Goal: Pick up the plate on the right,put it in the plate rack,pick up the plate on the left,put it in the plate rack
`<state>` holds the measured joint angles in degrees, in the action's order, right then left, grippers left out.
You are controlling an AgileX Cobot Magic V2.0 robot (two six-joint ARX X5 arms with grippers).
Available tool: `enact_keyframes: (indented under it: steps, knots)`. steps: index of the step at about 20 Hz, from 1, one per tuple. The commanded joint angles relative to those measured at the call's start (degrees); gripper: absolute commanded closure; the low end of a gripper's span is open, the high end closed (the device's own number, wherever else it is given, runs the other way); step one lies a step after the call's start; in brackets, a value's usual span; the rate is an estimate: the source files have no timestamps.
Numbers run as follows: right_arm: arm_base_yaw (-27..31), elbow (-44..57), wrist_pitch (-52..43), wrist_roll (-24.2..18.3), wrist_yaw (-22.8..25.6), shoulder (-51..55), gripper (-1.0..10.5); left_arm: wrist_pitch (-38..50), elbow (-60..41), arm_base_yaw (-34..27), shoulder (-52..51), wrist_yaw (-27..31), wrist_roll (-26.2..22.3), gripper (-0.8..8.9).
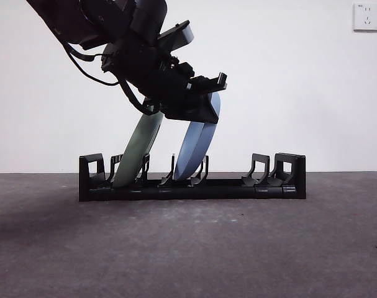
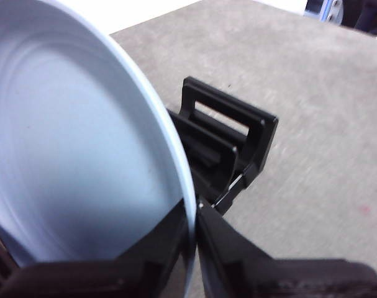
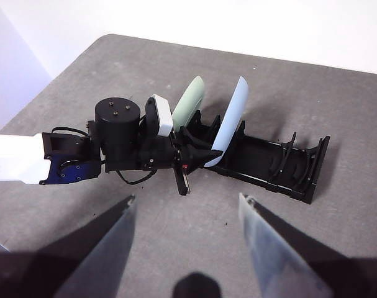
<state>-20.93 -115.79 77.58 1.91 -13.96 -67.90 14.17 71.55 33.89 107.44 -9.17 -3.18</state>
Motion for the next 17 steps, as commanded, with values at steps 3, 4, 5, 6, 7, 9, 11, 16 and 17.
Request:
enact_keyframes:
  steps: [3, 4, 5, 6, 7, 9, 11, 16, 17]
  knots:
    - [-0.1, 1.0, 1.3, -0.5, -0.2, -0.1, 6.6, -1.6, -0.1, -0.1, 1.6, 0.6, -2.7, 8.22]
    - [-0.1, 1.3, 1.3, -0.6, -0.2, -0.1, 6.6, -2.0, -0.1, -0.1, 1.6, 0.9, -2.9, 8.22]
    - [-0.1, 1.6, 1.3, -0.6, -0.2, -0.1, 6.6, -2.7, -0.1, -0.1, 1.6, 1.4, -3.4, 8.22]
    - [-0.1, 2.0, 1.3, -0.7, -0.2, -0.1, 6.6, -3.4, -0.1, -0.1, 1.6, 1.6, -4.0, 8.22]
    - [-0.1, 2.4, 1.3, -0.7, -0.2, -0.1, 6.6, -4.0, -0.1, -0.1, 1.6, 1.6, -4.7, 8.22]
    - [-0.1, 3.4, 1.3, -0.7, -0.2, -0.1, 6.6, -5.0, -0.1, 0.3, 1.6, 1.7, -5.7, 8.21]
    - [-0.1, 3.8, 1.3, -0.9, -0.2, -0.2, 6.6, -5.5, -0.1, 0.6, 1.6, 1.7, -6.1, 8.21]
    - [-0.1, 4.0, 1.3, -0.9, -0.2, -0.5, 6.6, -6.8, -0.1, 1.5, 1.6, 3.4, -6.1, 8.22]
    - [-0.1, 4.0, 1.3, -0.9, -0.2, -0.5, 6.6, -7.0, -0.1, 1.7, 1.6, 3.2, -6.1, 8.22]
